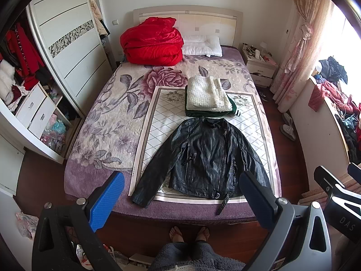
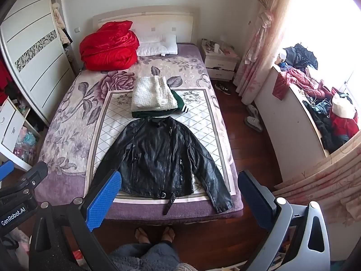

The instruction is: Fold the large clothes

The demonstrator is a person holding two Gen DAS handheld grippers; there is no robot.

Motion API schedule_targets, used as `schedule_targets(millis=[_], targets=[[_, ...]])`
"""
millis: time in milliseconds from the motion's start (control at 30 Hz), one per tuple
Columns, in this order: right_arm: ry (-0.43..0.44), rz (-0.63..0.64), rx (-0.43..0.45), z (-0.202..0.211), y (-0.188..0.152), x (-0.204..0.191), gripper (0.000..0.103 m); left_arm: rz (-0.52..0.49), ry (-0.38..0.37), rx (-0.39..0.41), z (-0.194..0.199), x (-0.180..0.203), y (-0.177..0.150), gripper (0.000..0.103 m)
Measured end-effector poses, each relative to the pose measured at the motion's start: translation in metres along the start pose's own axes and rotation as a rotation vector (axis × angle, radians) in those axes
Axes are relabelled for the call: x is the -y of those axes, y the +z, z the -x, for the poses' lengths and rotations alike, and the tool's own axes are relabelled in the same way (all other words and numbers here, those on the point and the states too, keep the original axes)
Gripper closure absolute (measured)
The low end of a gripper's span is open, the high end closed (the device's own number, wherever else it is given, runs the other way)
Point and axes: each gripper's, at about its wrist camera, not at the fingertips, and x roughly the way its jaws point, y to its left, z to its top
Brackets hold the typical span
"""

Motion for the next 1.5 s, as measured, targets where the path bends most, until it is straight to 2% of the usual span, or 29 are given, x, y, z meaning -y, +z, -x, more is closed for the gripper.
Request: schedule_targets(millis=[900,1500], targets=[[-0.001,0.003,0.000,-0.002,0.001,-0.003,0.000,0.000,-0.003,-0.002,0.001,-0.002,0.009,0.000],[-0.001,0.003,-0.002,-0.005,0.001,-0.005,0.000,-0.004,-0.008,-0.002,-0.004,0.012,0.010,0.000]])
